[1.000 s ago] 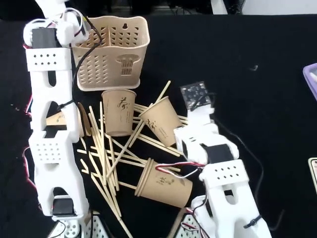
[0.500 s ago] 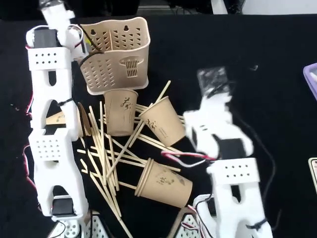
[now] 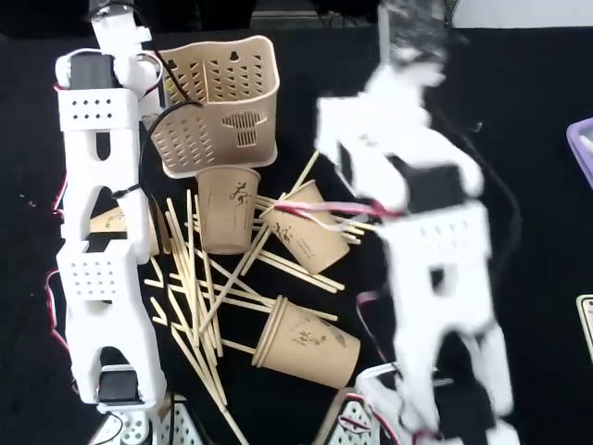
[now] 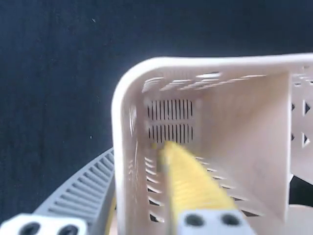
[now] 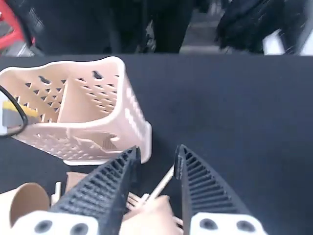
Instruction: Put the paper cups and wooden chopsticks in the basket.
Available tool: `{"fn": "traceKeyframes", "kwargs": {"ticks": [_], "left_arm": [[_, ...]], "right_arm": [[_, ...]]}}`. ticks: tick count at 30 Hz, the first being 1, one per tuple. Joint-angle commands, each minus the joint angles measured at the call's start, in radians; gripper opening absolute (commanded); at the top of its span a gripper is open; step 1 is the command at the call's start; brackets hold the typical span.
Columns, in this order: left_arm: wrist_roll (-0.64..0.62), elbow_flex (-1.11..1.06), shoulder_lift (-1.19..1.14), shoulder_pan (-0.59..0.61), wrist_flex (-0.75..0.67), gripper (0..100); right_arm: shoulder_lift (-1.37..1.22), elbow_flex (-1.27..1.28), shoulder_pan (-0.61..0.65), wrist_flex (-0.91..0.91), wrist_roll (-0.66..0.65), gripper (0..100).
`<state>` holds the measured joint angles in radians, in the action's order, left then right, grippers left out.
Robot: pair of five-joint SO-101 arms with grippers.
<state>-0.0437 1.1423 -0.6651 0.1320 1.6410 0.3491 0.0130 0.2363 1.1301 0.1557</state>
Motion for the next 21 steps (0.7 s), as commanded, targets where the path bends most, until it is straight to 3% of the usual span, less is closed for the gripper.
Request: {"fn": "traceKeyframes", "kwargs": {"ticks": [1, 15, 21], "left_arm": [[0.009, 0.008, 0.012, -0.016, 0.028, 5], [0.011, 0.001, 0.011, -0.151, 0.023, 3], [0.011, 0.004, 0.011, -0.153, 0.029, 3]], "right_arm": [[-0.128, -0.107, 0.052, -0.064, 0.025, 12.8], [-0.179, -0.048, 0.052, -0.12, 0.015, 12.8], [-0.191, 0.136, -0.021, -0.351, 0.015, 12.8]]}}
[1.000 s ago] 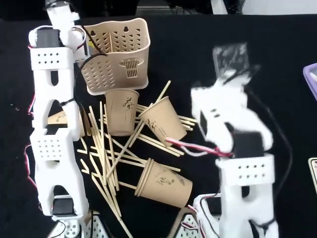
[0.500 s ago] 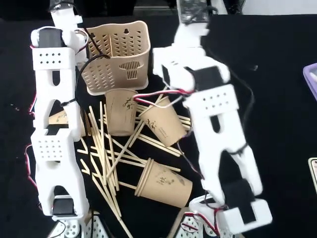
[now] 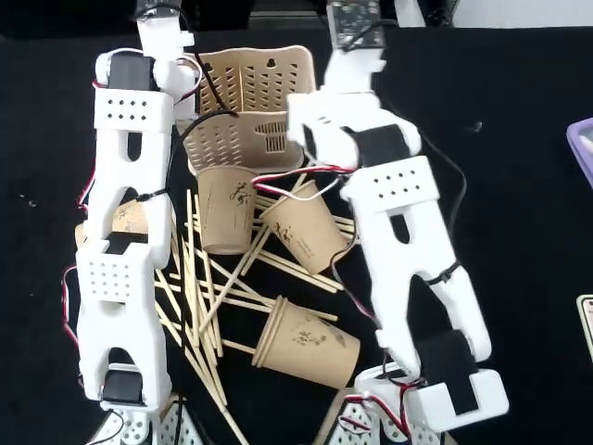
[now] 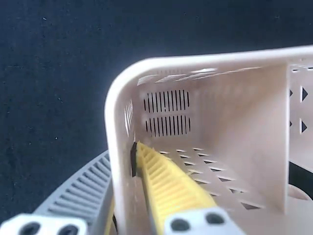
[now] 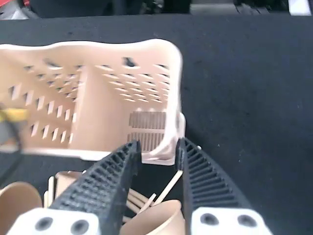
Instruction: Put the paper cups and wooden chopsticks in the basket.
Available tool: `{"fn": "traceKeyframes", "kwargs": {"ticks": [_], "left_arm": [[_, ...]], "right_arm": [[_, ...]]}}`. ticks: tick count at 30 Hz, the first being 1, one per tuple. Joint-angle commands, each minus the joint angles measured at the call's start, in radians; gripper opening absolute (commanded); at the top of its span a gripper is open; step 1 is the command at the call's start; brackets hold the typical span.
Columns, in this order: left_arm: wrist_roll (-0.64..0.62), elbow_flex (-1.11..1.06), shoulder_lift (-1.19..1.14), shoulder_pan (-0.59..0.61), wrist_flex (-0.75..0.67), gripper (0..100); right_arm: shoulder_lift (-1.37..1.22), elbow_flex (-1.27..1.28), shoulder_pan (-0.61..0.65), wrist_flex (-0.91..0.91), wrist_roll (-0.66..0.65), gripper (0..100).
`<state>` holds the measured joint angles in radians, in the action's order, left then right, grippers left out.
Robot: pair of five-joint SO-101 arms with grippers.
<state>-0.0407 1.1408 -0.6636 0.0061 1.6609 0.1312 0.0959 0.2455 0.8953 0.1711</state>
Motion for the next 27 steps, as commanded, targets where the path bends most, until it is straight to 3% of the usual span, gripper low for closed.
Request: {"fn": "traceKeyframes", "kwargs": {"ticks": [1, 10, 14, 15, 23, 27], "left_arm": [[0.008, 0.002, 0.009, -0.028, 0.009, 3], [0.006, 0.005, 0.009, -0.067, 0.011, 3], [0.006, 0.001, 0.009, -0.074, 0.012, 3], [0.003, 0.001, 0.009, -0.071, 0.012, 3], [-0.003, -0.001, 0.009, -0.07, 0.017, 3], [0.003, -0.015, 0.009, -0.068, 0.092, 3]], "right_arm": [[0.021, 0.079, -0.029, -0.146, 0.0, 12.8], [-0.076, 0.11, -0.035, -0.183, 0.0, 12.3], [-0.091, 0.119, -0.075, -0.178, 0.0, 0.5], [-0.087, 0.127, -0.087, -0.178, 0.0, 1.8], [0.108, 0.283, -0.121, -0.133, 0.0, 1.1], [0.214, 0.381, -0.121, -0.137, -0.005, 1.1]]}}
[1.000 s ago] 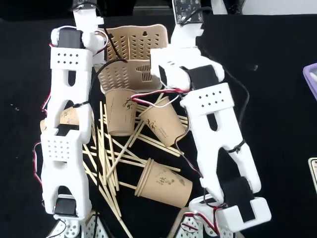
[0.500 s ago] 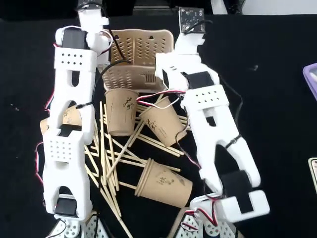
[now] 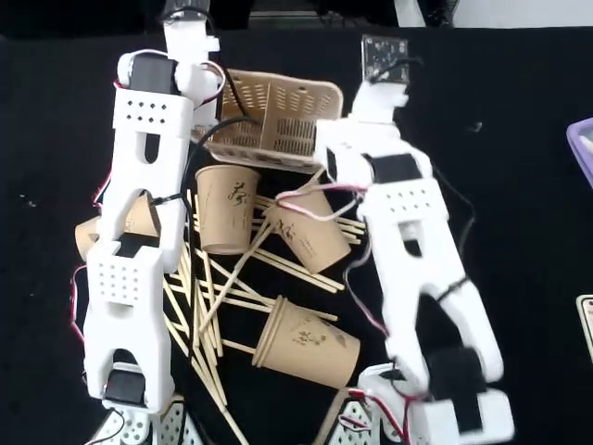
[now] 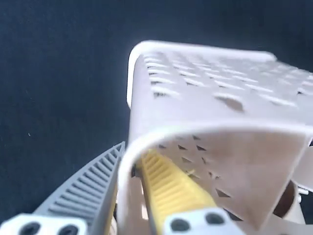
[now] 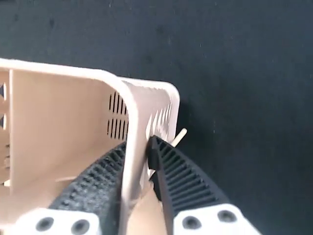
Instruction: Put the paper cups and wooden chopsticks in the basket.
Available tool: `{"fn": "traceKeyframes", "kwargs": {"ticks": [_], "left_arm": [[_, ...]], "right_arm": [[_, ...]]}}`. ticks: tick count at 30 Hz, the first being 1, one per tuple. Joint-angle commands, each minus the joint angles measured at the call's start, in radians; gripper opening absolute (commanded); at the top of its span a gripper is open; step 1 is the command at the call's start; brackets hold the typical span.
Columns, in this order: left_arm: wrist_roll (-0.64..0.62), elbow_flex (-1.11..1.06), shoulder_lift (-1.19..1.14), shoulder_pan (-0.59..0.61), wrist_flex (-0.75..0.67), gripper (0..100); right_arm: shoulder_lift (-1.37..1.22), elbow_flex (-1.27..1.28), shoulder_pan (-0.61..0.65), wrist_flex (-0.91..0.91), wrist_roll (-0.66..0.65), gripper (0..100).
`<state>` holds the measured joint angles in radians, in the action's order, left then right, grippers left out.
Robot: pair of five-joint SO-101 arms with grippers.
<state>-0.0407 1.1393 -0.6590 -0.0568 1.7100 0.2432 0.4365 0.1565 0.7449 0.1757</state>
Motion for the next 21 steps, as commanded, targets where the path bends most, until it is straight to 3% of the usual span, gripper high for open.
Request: {"fn": "traceKeyframes", "kwargs": {"ticks": [1, 9, 21], "left_arm": [[0.005, -0.036, 0.005, -0.005, 0.051, 3], [0.068, -0.26, 0.026, 0.033, 0.051, 3], [0.078, -0.628, 0.394, 0.056, 0.046, 3]], "right_arm": [[0.12, 0.061, -0.032, 0.014, -0.029, 1.1], [0.232, 0.165, 0.006, 0.112, -0.123, 1.1], [0.331, 0.186, 0.008, 0.19, -0.124, 1.1]]}}
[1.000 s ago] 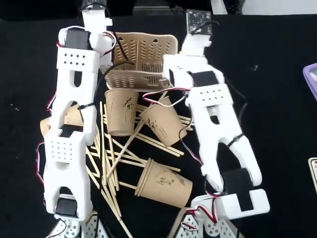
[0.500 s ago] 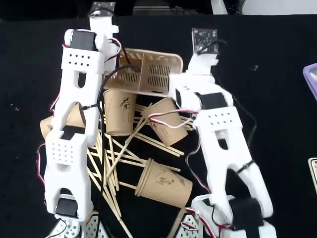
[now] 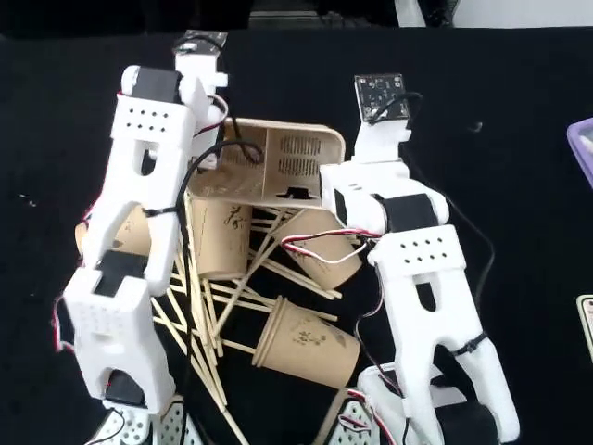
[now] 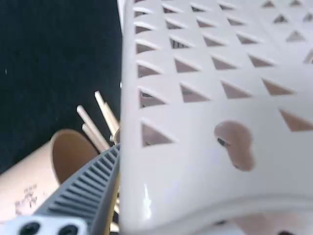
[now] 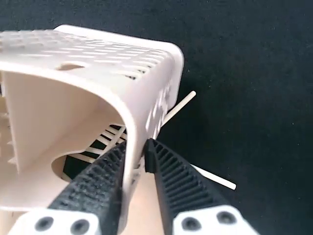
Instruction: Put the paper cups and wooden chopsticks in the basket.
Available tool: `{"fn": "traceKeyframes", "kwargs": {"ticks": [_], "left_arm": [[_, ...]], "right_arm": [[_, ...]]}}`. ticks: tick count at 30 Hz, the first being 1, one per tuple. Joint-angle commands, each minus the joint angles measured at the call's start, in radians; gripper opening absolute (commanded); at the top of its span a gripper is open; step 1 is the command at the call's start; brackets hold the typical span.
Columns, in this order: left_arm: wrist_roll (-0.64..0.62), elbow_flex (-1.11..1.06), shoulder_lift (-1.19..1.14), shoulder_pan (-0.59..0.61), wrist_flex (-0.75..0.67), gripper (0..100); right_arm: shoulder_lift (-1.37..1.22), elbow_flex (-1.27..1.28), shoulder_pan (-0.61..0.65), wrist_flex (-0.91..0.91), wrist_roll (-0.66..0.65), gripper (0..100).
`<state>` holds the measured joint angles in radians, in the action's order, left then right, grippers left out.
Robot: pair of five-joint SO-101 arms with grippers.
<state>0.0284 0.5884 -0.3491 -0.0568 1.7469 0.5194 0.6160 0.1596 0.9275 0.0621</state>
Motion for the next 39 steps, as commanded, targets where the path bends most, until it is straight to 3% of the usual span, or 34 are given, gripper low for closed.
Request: {"fn": "traceKeyframes", "kwargs": {"ticks": [1, 14, 23, 30, 39], "left_arm": [[0.009, -0.099, 0.106, 0.058, 0.008, 3], [0.009, -0.18, 0.149, 0.071, -0.146, 3], [0.008, -0.156, 0.121, 0.062, -0.365, 3], [0.005, -0.159, 0.1, 0.079, -0.353, 3], [0.008, 0.108, 0.089, 0.079, -0.052, 3]], "right_arm": [[0.062, 0.022, 0.011, 0.003, -0.011, 1.1], [0.064, 0.008, 0.029, 0.021, -0.011, 1.1], [0.041, -0.033, 0.029, -0.163, -0.011, 1.1], [-0.107, -0.105, 0.034, -0.161, -0.011, 1.1], [-0.139, -0.231, 0.037, 0.069, -0.002, 1.1]]}}
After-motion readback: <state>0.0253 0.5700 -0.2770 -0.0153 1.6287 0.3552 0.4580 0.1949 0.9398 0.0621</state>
